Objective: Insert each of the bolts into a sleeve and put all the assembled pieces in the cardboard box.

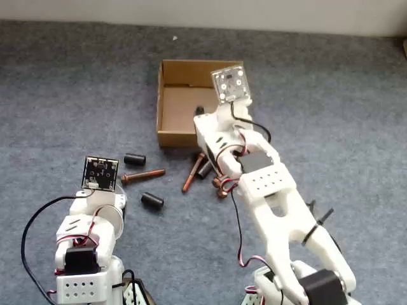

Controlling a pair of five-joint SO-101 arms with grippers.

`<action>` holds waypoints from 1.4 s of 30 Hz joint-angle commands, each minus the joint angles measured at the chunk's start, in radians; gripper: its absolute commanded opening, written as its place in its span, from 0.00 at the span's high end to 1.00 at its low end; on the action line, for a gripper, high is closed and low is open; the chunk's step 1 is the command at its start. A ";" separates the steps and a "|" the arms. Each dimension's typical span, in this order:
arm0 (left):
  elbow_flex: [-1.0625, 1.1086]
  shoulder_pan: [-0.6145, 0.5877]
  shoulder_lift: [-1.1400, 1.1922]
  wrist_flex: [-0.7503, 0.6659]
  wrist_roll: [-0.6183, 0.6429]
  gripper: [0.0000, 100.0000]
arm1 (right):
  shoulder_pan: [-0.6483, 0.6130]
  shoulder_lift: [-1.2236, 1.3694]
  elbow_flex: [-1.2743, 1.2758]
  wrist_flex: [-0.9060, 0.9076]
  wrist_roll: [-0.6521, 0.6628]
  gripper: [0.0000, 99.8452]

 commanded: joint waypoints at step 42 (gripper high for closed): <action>0.005 -0.015 -0.008 -0.003 -0.011 0.89 | -0.035 0.849 -0.786 0.868 -0.690 0.91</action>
